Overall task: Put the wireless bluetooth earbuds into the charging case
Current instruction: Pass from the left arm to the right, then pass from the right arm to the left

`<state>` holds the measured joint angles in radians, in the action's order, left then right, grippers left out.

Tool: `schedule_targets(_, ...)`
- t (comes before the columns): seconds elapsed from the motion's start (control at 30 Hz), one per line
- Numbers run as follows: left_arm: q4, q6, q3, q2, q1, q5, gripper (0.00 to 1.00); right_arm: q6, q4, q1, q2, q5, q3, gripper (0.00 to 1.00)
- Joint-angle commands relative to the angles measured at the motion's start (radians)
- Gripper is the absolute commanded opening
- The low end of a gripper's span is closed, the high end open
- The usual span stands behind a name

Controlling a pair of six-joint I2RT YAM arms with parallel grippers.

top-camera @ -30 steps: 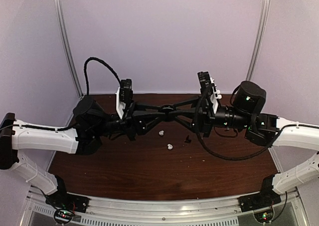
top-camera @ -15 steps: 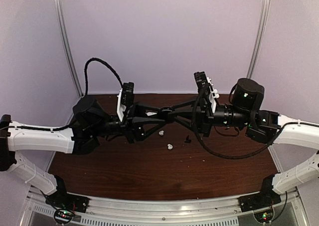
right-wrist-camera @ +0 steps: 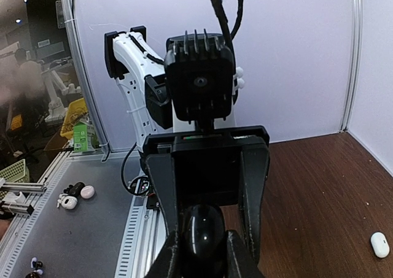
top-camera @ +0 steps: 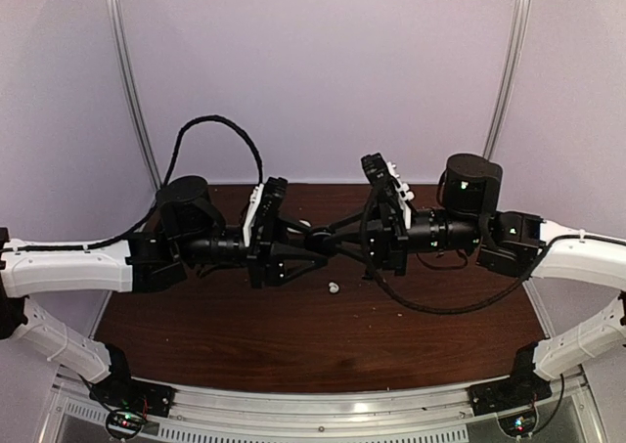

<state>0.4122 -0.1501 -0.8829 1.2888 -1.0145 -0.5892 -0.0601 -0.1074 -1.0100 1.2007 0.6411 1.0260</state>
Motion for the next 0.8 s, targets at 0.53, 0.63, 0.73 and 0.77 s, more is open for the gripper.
schedule_targets(0.53,0.001,0.024,-0.05,0.05,-0.002,-0.082,0.29,-0.021,-0.014,0.003,0.028,0.049,0.031,0.13)
schedule_targets(0.63,0.008,0.021,-0.046,0.049,-0.002,-0.083,0.23,-0.021,-0.016,0.002,0.027,0.048,0.028,0.13)
schedule_targets(0.73,0.027,0.013,-0.034,0.044,-0.002,-0.08,0.18,-0.021,-0.017,0.001,0.026,0.05,0.025,0.13)
schedule_targets(0.77,0.035,0.01,-0.031,0.042,-0.002,-0.079,0.17,-0.022,-0.018,0.001,0.025,0.051,0.023,0.13)
